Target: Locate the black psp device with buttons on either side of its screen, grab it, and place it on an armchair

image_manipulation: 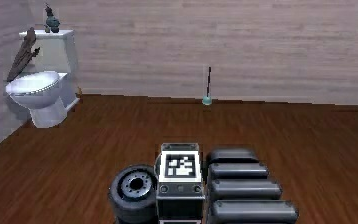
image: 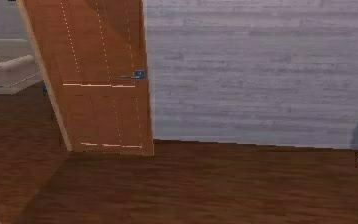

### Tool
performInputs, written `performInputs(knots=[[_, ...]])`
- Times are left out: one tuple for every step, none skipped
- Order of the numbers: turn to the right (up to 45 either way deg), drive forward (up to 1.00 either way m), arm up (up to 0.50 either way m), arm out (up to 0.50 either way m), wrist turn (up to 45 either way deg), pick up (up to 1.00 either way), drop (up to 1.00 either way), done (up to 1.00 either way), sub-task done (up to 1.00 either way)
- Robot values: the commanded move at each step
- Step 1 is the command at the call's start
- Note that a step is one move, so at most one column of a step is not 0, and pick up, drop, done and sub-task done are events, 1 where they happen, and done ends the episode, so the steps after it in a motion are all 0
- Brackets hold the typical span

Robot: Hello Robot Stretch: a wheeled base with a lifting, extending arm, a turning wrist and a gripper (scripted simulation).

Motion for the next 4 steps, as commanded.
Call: performInputs(knots=[[-3.0,0.00,0.00,0.00,0.0,0.00,0.00,0.00,0.00],[0.0,0.35,0.00,0.00,0.0,0.00,0.00,0.00,0.00],[-45.0,0.00,0.00,0.00,0.0,0.00,0.00,0.00,0.00],[-3.0,0.00,0.00,0.00,0.0,0.00,0.00,0.00,0.00]])
